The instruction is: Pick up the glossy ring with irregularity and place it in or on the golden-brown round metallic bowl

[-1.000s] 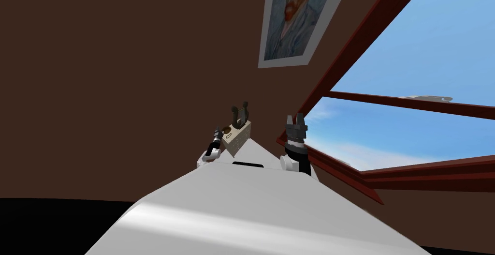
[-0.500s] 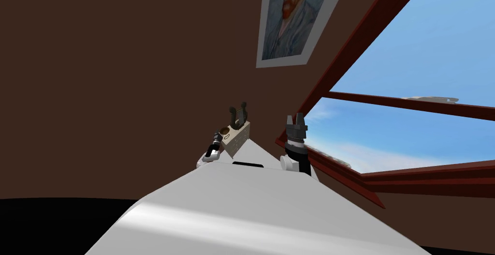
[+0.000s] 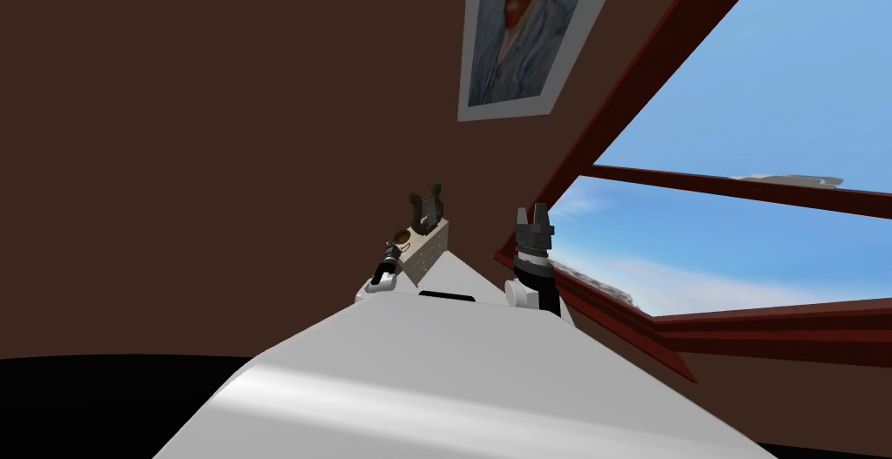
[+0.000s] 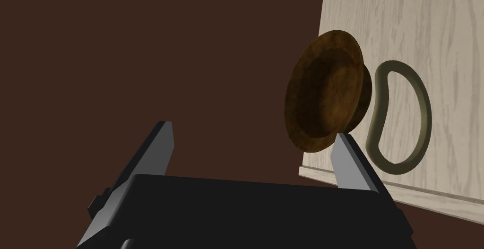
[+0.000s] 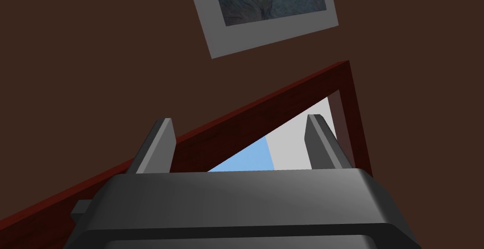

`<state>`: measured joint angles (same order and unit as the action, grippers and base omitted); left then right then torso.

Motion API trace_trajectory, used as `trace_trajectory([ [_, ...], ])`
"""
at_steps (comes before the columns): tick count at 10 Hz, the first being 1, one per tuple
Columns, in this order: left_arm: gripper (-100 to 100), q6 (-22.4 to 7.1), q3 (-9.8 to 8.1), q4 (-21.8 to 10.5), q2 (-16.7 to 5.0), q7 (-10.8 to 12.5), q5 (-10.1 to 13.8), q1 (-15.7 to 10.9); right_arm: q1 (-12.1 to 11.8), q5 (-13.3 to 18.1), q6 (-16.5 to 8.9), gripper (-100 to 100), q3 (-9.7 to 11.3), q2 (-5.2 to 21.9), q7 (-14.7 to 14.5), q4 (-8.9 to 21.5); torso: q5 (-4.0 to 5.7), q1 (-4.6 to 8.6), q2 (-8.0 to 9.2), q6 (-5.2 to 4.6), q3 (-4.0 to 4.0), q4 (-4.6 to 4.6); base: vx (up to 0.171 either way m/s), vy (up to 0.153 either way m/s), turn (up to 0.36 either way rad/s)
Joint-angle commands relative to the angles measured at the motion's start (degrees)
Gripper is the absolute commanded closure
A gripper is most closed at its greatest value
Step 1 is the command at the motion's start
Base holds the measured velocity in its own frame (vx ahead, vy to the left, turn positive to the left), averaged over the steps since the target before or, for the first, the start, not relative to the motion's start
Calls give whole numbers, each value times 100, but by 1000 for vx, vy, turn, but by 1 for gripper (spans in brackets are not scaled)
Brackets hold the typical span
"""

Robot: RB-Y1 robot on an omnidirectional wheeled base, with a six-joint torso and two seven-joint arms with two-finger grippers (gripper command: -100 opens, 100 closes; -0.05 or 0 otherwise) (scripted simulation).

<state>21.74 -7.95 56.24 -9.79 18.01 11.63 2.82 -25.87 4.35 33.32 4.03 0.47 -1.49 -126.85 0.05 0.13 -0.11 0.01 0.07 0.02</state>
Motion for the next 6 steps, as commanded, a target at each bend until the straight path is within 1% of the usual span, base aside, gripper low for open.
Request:
trace_trajectory([
  [1,-100,-15,-46,-286,-11,61,4,-93,0,0,0,0,0,0,0,0,0,0,0,0,0,0,39,-39,-7],
  [2,-100,-15,-46,-320,-11,61,4,-93,0,0,0,0,0,0,0,0,-1,0,-3,-1,2,0,35,-27,-2],
  [3,-100,-44,-86,-493,-15,104,5,-153,0,0,0,0,0,0,0,0,-1,-5,-2,0,1,0,42,-27,-8],
  [4,-100,-44,-86,-538,-15,104,5,-153,0,0,0,0,0,0,0,0,-1,-5,-4,0,2,1,38,-24,-2],
  [5,-100,-72,-125,-739,-19,143,3,-208,0,0,0,0,0,0,0,0,-1,-7,-4,0,2,1,36,-21,-9],
  [6,-100,-72,-125,-739,-19,143,3,-208,0,0,0,0,0,0,0,0,-2,-7,-3,0,2,1,34,-25,-4],
])
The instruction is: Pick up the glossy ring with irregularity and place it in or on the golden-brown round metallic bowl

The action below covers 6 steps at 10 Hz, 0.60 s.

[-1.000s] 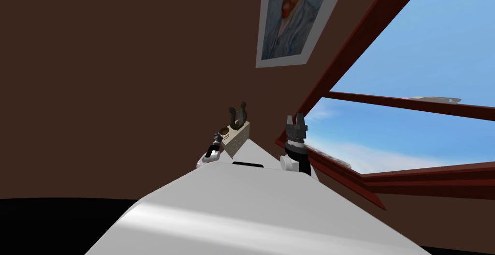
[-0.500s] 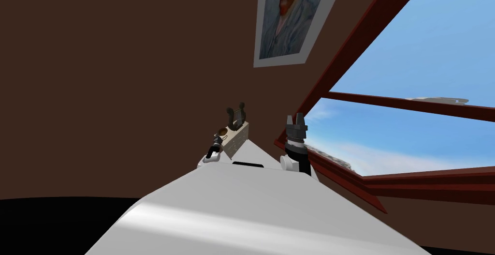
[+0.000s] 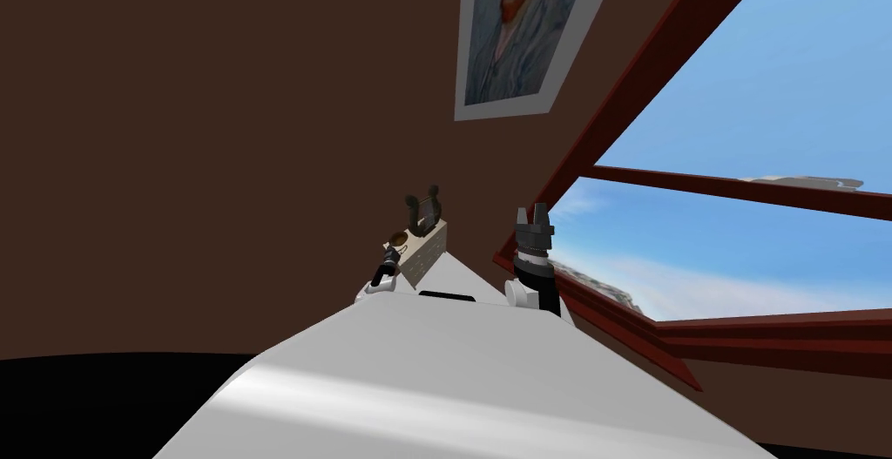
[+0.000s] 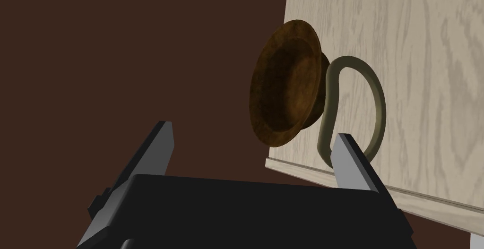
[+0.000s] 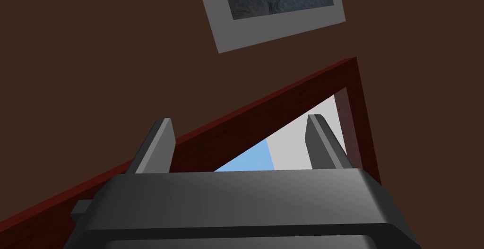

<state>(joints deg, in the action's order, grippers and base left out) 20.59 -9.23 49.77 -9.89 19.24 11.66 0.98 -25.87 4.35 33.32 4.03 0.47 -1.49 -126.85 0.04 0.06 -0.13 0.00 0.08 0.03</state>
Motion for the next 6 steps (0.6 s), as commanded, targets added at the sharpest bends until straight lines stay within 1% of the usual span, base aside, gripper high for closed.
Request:
trace_trajectory([
  [1,-100,16,-35,-278,-13,55,-3,-73,0,0,0,0,0,0,0,0,0,0,0,0,0,0,41,-28,-8],
  [3,-100,-34,-106,-596,-21,115,-13,-160,0,0,0,0,0,0,0,0,1,6,-8,0,4,1,68,-42,-10],
  [4,-100,-34,-106,-596,-21,115,-13,-160,0,0,0,0,0,0,0,0,1,6,-12,0,7,2,44,-19,-1],
  [5,-100,-56,-138,-728,-26,139,-19,-196,0,0,0,0,0,0,0,0,0,0,-5,0,4,1,34,-11,-9],
  [6,-100,-56,-138,-728,-26,139,-19,-196,0,0,0,0,0,0,0,0,-1,-4,-2,0,1,0,24,-7,-4],
])
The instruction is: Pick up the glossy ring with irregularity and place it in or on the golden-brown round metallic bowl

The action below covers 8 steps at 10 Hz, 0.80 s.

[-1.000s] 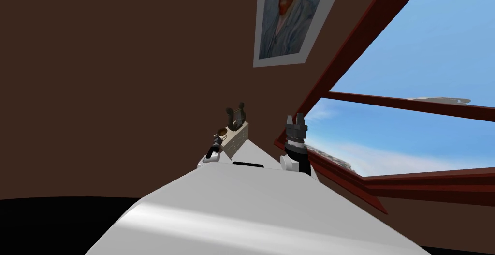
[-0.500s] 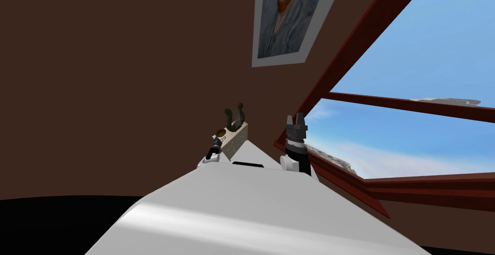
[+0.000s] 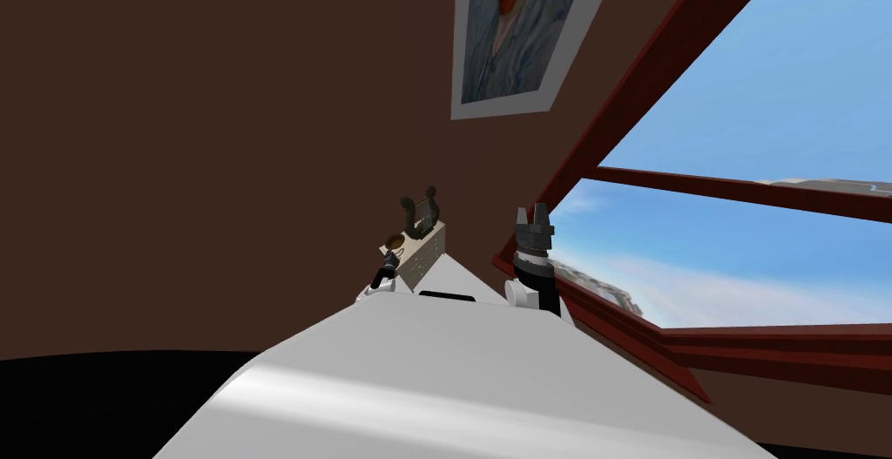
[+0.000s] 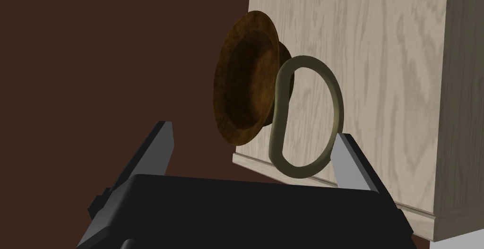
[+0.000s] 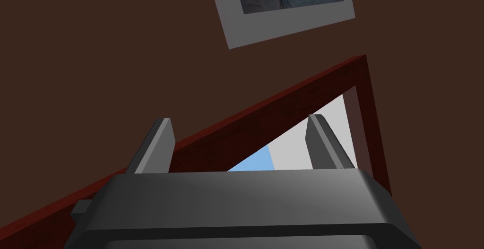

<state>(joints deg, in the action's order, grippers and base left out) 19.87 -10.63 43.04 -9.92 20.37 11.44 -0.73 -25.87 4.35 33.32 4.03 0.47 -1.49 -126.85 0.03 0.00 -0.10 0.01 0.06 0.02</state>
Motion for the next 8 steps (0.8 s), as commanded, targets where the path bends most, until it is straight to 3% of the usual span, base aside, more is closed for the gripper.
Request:
trace_trajectory([
  [1,-100,-5,-26,-168,-26,47,-4,-57,0,0,0,0,0,0,0,0,0,0,0,0,0,0,27,-9,-5],
  [2,-100,-36,-73,-337,-34,78,-15,-105,0,0,0,0,0,0,0,0,0,0,0,0,0,0,57,-18,-10],
  [3,-100,21,-53,-293,-18,49,-10,-101,0,0,0,0,0,0,0,0,0,3,-8,0,4,1,30,-9,0],
  [4,0,14,-58,-311,-19,53,-11,-107,0,0,0,0,0,0,0,0,0,1,-2,0,1,0,0,0,0],
  [5,-100,179,-60,-379,53,24,-20,-33,0,0,0,0,0,0,0,0,0,-2,6,0,-3,-1,103,28,-15],
  [7,-100,199,-70,-451,65,11,-20,-70,-1,0,0,0,-1,1,0,0,-4,-22,-36,0,20,7,103,42,-10],
  [8,100,230,-70,-468,67,9,-20,-74,-1,0,0,0,0,0,0,0,-3,-15,-18,0,11,4,11,5,0],
])
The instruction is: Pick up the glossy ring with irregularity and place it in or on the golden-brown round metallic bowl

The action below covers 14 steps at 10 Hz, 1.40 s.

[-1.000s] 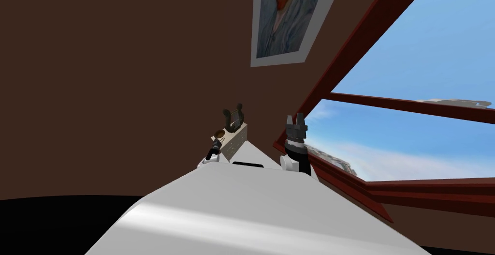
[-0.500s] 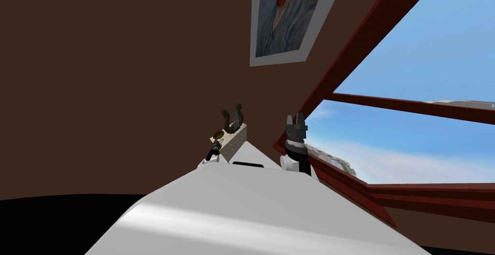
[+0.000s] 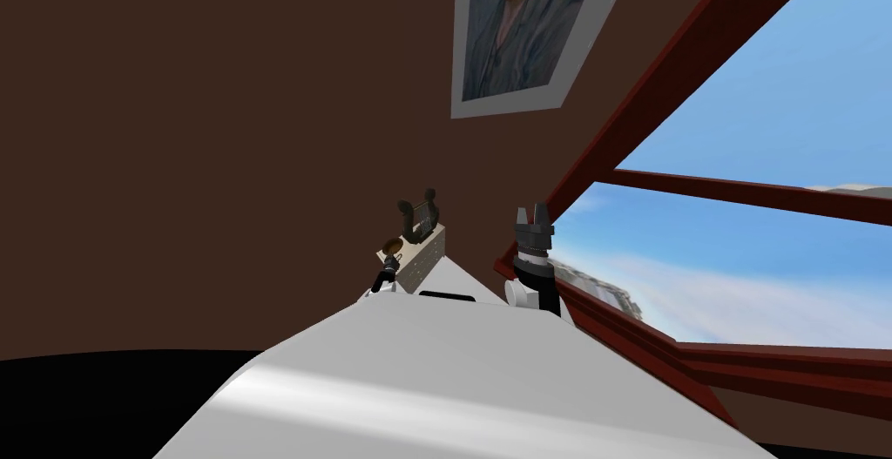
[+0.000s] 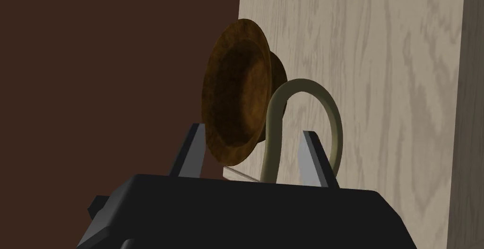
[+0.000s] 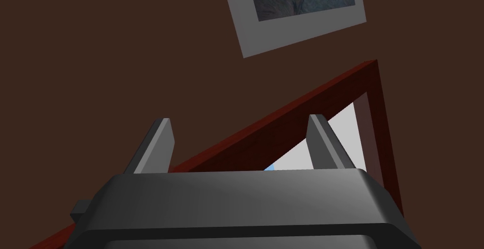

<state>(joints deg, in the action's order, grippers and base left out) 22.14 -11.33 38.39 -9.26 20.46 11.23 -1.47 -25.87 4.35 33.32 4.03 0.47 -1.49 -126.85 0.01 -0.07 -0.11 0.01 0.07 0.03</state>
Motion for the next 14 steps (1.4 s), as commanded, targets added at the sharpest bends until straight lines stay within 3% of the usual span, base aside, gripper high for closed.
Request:
trace_trajectory([
  [1,100,0,0,0,0,0,0,0,0,0,0,0,0,0,0,0,0,0,0,0,0,0,0,0,0],
  [4,100,-4,2,-3,-3,-7,-4,2,0,0,0,0,0,0,0,0,-2,2,14,1,-10,-6,0,0,0],
  [5,0,-5,3,-3,-3,-8,-5,2,0,0,0,0,0,0,0,0,-2,2,15,2,-11,-6,0,0,0],
  [6,100,-165,12,137,-64,35,7,-11,0,0,0,0,0,0,0,0,-2,2,16,2,-11,-7,-78,-24,18],
  [7,100,-54,8,35,-36,11,1,-25,1,0,0,0,0,-1,0,0,0,9,40,4,-23,-9,-49,-15,7],
  [8,0,-70,8,40,-41,18,3,-28,1,0,0,0,0,0,0,0,0,8,37,3,-23,-10,-7,-2,1],
  [9,100,20,183,-90,3,78,-137,-175,1,0,0,0,0,0,0,0,0,5,26,2,-17,-8,18,-60,-63],
  [10,100,20,183,-90,3,78,-137,-175,1,0,0,0,1,-1,0,0,-2,30,12,-13,-10,-9,31,-98,-57],
  [12,100,185,361,-270,-2,128,-325,-438,0,0,0,0,1,-1,0,0,7,48,-11,-17,1,-7,88,-86,-59],
  [14,100,329,390,-418,-15,103,-425,-648,-1,0,0,0,1,-1,0,0,9,39,-39,-22,15,-5,110,-29,-35],
])
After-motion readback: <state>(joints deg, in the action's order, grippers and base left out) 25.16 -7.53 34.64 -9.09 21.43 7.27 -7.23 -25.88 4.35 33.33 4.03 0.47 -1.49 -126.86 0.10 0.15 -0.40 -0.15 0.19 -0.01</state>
